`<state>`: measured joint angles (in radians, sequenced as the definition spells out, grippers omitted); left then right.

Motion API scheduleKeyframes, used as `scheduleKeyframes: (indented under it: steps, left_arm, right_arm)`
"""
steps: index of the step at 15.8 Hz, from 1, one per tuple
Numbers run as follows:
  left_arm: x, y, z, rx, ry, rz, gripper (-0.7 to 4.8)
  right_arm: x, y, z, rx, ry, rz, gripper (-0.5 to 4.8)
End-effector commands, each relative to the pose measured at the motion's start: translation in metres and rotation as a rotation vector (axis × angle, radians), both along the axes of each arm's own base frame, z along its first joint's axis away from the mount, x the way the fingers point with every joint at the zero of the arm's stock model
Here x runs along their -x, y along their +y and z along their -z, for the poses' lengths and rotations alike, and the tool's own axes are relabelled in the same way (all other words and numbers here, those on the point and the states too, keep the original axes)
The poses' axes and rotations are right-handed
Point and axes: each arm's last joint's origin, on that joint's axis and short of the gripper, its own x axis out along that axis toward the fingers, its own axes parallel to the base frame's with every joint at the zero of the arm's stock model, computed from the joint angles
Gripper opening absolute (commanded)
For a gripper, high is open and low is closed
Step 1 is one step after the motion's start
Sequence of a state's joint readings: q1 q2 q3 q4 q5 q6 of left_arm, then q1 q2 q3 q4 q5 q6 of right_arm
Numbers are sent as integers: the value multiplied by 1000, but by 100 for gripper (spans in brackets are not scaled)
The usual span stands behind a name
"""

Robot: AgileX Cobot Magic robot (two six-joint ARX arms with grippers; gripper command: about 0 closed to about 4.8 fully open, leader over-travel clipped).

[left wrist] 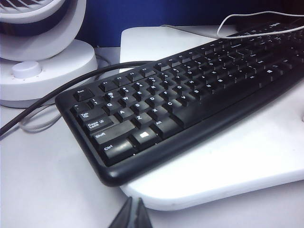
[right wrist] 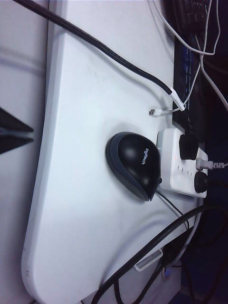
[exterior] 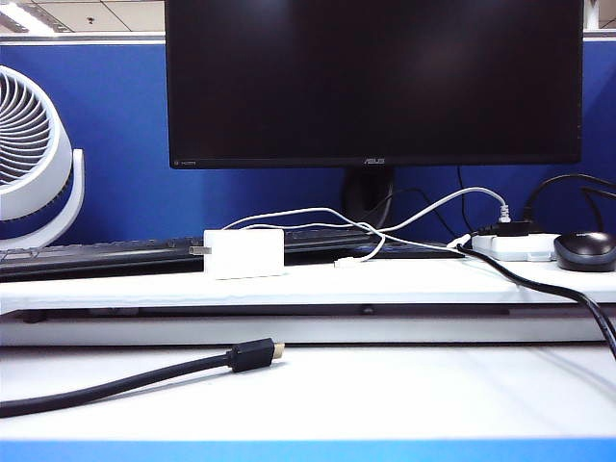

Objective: Pick up the Type-C charging cable and the charging base, insert one end of the Type-C charger into the corresponding slot on the base, and finally place the plugged-in charger back on the table.

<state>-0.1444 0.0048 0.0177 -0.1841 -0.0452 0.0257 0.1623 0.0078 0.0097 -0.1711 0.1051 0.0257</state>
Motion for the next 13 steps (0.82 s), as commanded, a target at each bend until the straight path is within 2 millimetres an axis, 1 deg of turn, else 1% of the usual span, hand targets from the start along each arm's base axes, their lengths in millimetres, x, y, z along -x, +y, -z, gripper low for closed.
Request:
scheduleKeyframes:
  steps: [1, 5, 6, 7, 8, 9, 10, 12, 13]
  left_arm:
    - [0, 0, 2, -3, 13, -4, -5]
    - [0, 0, 2, -2, 8, -4, -5]
    - [-1, 0, -7, 15, -73, -5, -5]
    - [-1, 0, -10, 22, -92, -10, -5]
    - [1, 1, -21, 51, -138, -35, -5]
    - [2, 2, -30, 64, -162, -56, -5]
    - [3, 2, -33, 66, -174, -64, -5]
    - [6, 3, -49, 73, -219, -78, -5]
    - [7, 3, -58, 79, -228, -78, -5]
  right_arm:
    - [0, 0, 2, 2, 8, 0, -5]
    - [0, 0, 2, 1, 7, 0, -5]
    - [-1, -1, -2, -2, -33, 23, -5]
    - [-1, -1, -4, -6, -53, 27, -5]
    - [0, -1, -15, -49, -113, 38, -5]
    - [2, -1, -25, -55, -141, 38, -5]
    - [3, -1, -30, -57, -154, 37, -5]
    - [8, -2, -50, -67, -212, 37, -5]
    - [11, -3, -63, -72, -242, 54, -5]
